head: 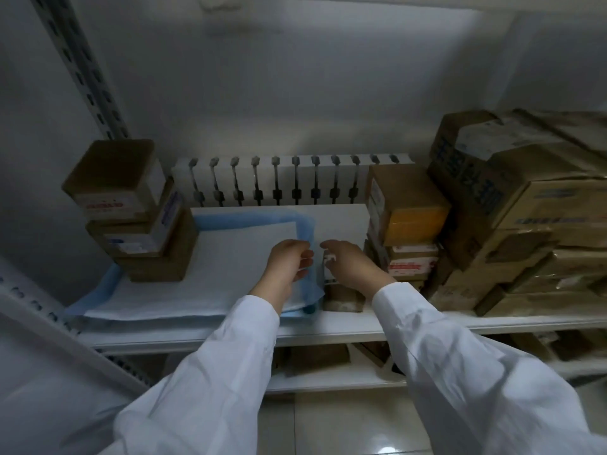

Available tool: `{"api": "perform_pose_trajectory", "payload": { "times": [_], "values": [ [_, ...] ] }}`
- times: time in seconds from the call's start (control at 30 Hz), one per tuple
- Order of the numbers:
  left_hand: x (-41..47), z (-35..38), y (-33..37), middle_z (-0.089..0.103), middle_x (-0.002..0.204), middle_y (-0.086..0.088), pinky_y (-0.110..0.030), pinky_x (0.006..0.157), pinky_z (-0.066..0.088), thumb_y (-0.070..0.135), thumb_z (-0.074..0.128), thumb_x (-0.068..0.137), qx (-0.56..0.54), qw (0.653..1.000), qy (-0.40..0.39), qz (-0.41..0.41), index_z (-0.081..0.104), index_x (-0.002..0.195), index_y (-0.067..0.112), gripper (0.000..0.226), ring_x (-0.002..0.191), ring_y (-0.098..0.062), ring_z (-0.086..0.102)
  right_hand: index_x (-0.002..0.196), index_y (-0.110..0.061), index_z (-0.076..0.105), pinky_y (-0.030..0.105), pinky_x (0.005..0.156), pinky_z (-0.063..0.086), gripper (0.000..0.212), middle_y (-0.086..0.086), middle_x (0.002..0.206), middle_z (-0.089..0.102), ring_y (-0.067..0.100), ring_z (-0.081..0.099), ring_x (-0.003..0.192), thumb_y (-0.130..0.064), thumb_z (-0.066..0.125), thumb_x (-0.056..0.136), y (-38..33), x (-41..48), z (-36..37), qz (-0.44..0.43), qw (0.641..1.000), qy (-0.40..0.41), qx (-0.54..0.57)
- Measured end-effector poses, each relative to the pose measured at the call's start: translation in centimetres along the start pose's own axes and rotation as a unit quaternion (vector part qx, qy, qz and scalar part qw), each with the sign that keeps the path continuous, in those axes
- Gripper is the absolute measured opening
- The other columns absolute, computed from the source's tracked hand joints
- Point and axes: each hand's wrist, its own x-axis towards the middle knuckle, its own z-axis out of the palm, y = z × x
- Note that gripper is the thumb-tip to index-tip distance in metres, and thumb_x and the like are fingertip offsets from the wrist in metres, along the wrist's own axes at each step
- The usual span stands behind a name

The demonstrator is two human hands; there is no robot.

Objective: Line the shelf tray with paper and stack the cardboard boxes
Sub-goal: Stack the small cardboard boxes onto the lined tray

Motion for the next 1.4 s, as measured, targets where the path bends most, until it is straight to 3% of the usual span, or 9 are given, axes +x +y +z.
{"api": "perform_pose_trajectory", "payload": {
  "times": [0.17, 0.33, 0.5, 0.67, 0.8, 0.93, 1.03, 1.23, 1.4],
  "values": [
    [0.5, 1.1, -1.5, 0.059, 0.080, -0.004, -0.026, 0.067, 0.044, 0.015, 0.047, 0.094, -0.011, 1.000, 0.012, -0.012, 0.054, 0.101, 0.009, 0.012, 0.075, -0.017, 0.056, 0.145, -0.021, 0.027, 0.043, 0.111, 0.034, 0.072, 0.014, 0.152, 0.027, 0.035, 0.032, 0.137, -0.027, 0.065, 0.084, 3.7, -0.1, 2.9, -0.032, 0.980, -0.078, -0.180],
    [0.3, 1.6, -2.1, 0.059, 0.080, -0.005, -0.025, 0.067, 0.043, 0.013, 0.047, 0.095, -0.046, 0.998, 0.030, -0.034, 0.054, 0.104, 0.007, 0.013, 0.075, -0.017, 0.055, 0.149, -0.038, 0.010, 0.050, 0.114, 0.023, 0.075, 0.013, 0.159, -0.007, 0.043, -0.003, 0.144, -0.017, 0.053, 0.092, 5.7, 0.0, 4.9, -0.045, 0.959, -0.067, -0.273],
    [-0.1, 1.3, -2.5, 0.058, 0.079, -0.006, -0.024, 0.062, 0.043, 0.012, 0.047, 0.094, -0.074, 0.996, 0.038, -0.033, 0.054, 0.105, 0.006, 0.014, 0.072, -0.016, 0.055, 0.145, -0.034, 0.031, 0.050, 0.112, 0.025, 0.060, 0.015, 0.157, 0.005, 0.045, 0.014, 0.141, -0.029, 0.057, 0.091, 6.1, 0.1, 4.8, -0.027, 0.986, -0.059, -0.156],
    [-0.3, 0.7, -2.5, 0.056, 0.076, -0.008, -0.024, 0.065, 0.045, 0.009, 0.046, 0.095, -0.089, 0.994, 0.051, -0.026, 0.054, 0.095, 0.004, 0.010, 0.071, -0.017, 0.054, 0.140, -0.031, 0.039, 0.046, 0.111, 0.028, 0.057, 0.013, 0.151, 0.022, 0.040, 0.024, 0.137, -0.019, 0.058, 0.087, 4.8, -0.1, 3.8, -0.030, 0.998, 0.053, -0.003],
    [-1.0, 0.6, -1.8, 0.054, 0.090, -0.008, -0.036, 0.091, 0.045, 0.026, 0.050, 0.095, -0.074, 0.997, 0.014, -0.011, 0.051, 0.105, 0.008, 0.020, 0.091, -0.024, 0.054, 0.135, -0.035, 0.037, 0.037, 0.110, 0.028, 0.049, 0.009, 0.152, 0.021, 0.034, 0.028, 0.136, -0.029, 0.057, 0.090, 1.6, -0.9, 2.1, -0.068, 0.984, 0.133, 0.098],
    [-1.4, -0.2, -1.0, 0.057, 0.120, -0.010, -0.038, 0.094, 0.048, 0.038, 0.060, 0.088, -0.075, 0.996, -0.026, 0.037, 0.046, 0.125, 0.008, 0.049, 0.111, -0.027, 0.055, 0.136, -0.035, 0.036, 0.031, 0.109, 0.026, 0.046, 0.004, 0.154, 0.017, 0.029, 0.022, 0.138, -0.022, 0.050, 0.094, -1.3, -1.9, 1.3, -0.134, 0.969, 0.171, 0.121],
    [-1.9, -1.3, -0.3, 0.063, 0.116, -0.014, -0.032, 0.082, 0.054, 0.021, 0.062, 0.088, -0.119, 0.988, 0.003, 0.094, 0.049, 0.122, 0.006, 0.040, 0.099, -0.025, 0.063, 0.139, -0.025, 0.039, 0.034, 0.113, 0.030, 0.050, 0.007, 0.149, 0.034, 0.025, 0.029, 0.138, -0.015, 0.052, 0.092, -3.4, -2.1, 1.3, -0.197, 0.955, 0.212, 0.066],
    [-2.4, -5.4, 1.8, 0.061, 0.119, -0.023, -0.034, 0.087, 0.052, 0.007, 0.057, 0.088, -0.213, 0.964, 0.045, 0.155, 0.050, 0.128, 0.001, 0.041, 0.096, -0.028, 0.064, 0.120, -0.026, 0.048, 0.032, 0.099, 0.044, 0.048, 0.001, 0.125, 0.052, 0.011, 0.049, 0.116, -0.013, 0.062, 0.077, -7.7, -2.3, 0.9, -0.222, 0.902, 0.187, 0.320],
    [-4.0, -8.4, 4.2, 0.056, 0.128, -0.011, -0.035, 0.091, 0.050, 0.011, 0.055, 0.091, -0.239, 0.947, 0.062, 0.205, 0.034, 0.141, 0.014, 0.054, 0.102, -0.023, 0.061, 0.141, -0.019, 0.036, 0.029, 0.096, 0.042, 0.060, 0.005, 0.137, 0.049, 0.022, 0.048, 0.124, -0.025, 0.059, 0.086, -12.0, -1.5, 0.3, -0.123, 0.887, 0.053, 0.441]
  ]
}}
